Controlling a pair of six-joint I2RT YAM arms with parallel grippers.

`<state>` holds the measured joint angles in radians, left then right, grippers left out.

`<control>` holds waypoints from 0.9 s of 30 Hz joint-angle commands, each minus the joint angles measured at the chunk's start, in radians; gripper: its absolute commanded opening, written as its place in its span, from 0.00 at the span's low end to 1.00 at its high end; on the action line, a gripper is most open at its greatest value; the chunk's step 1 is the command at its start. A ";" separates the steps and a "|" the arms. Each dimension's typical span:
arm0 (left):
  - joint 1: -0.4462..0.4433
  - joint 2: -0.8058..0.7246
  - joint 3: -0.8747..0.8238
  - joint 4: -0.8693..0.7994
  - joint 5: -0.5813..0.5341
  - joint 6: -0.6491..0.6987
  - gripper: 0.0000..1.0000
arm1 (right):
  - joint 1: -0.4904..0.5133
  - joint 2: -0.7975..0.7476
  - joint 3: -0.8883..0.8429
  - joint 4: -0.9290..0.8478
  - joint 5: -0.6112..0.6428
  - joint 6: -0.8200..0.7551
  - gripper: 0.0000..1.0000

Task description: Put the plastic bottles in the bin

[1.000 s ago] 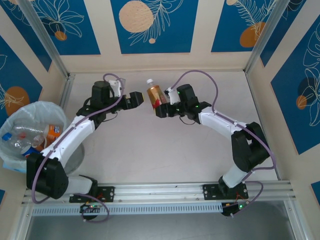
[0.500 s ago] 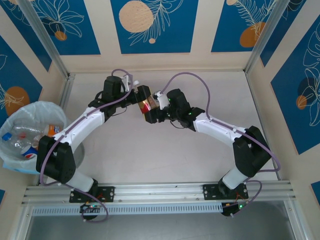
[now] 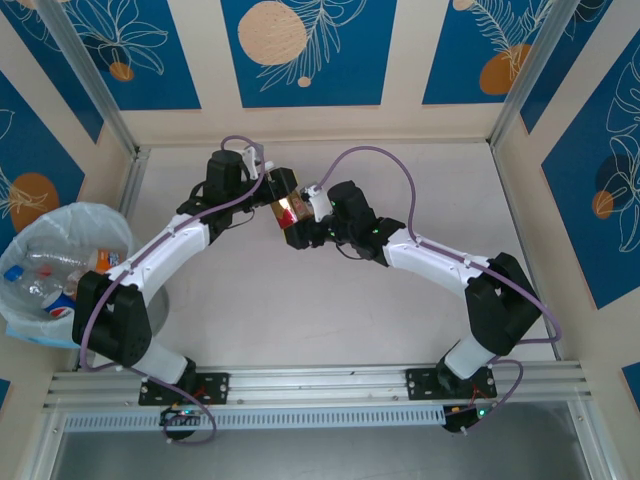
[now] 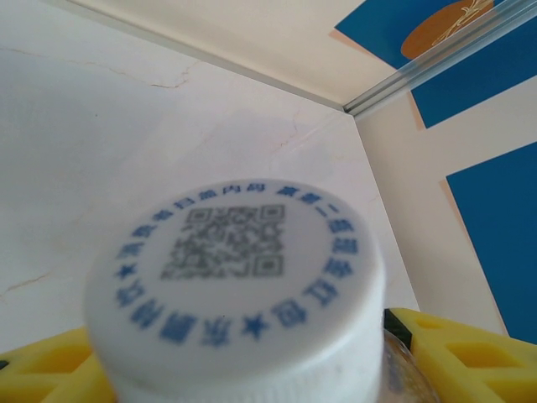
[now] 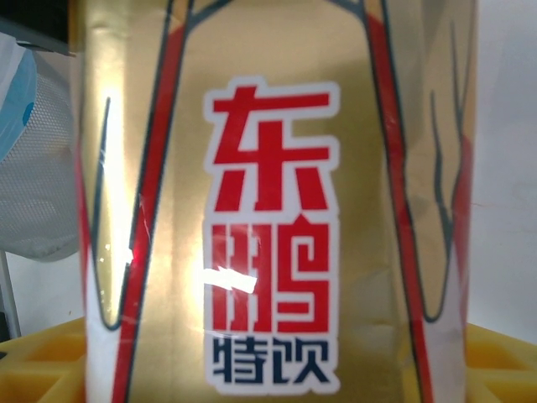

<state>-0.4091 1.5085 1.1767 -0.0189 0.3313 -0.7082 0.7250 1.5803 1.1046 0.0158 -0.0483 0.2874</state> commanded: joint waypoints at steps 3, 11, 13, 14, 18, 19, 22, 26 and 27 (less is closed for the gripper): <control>-0.025 -0.001 0.023 -0.020 0.030 0.044 0.53 | 0.005 -0.006 0.017 0.008 0.002 -0.013 0.62; -0.025 -0.013 0.023 -0.048 -0.041 0.059 0.50 | -0.036 -0.076 -0.014 -0.023 -0.059 -0.025 0.91; -0.025 -0.010 0.027 -0.057 -0.049 0.061 0.50 | -0.049 -0.103 -0.032 -0.020 -0.059 -0.028 0.93; -0.024 -0.008 0.028 -0.059 -0.051 0.061 0.50 | -0.055 -0.116 -0.044 -0.017 -0.059 -0.033 1.00; -0.025 -0.008 0.033 -0.068 -0.055 0.065 0.49 | -0.075 -0.165 -0.083 -0.016 -0.034 -0.035 1.00; -0.025 -0.007 0.034 -0.074 -0.059 0.068 0.49 | -0.079 -0.175 -0.091 -0.016 -0.016 -0.031 1.00; -0.025 -0.017 0.046 -0.107 -0.085 0.089 0.49 | -0.095 -0.220 -0.128 0.009 0.056 0.003 1.00; -0.025 -0.047 0.052 -0.163 -0.144 0.117 0.48 | -0.143 -0.278 -0.184 0.039 0.179 0.103 1.00; -0.025 -0.059 0.049 -0.171 -0.158 0.121 0.48 | -0.160 -0.287 -0.195 0.041 0.199 0.132 0.99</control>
<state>-0.4240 1.5009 1.1923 -0.1398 0.2314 -0.6281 0.6022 1.3388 0.9413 0.0189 0.0357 0.3290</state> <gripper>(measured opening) 0.647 0.995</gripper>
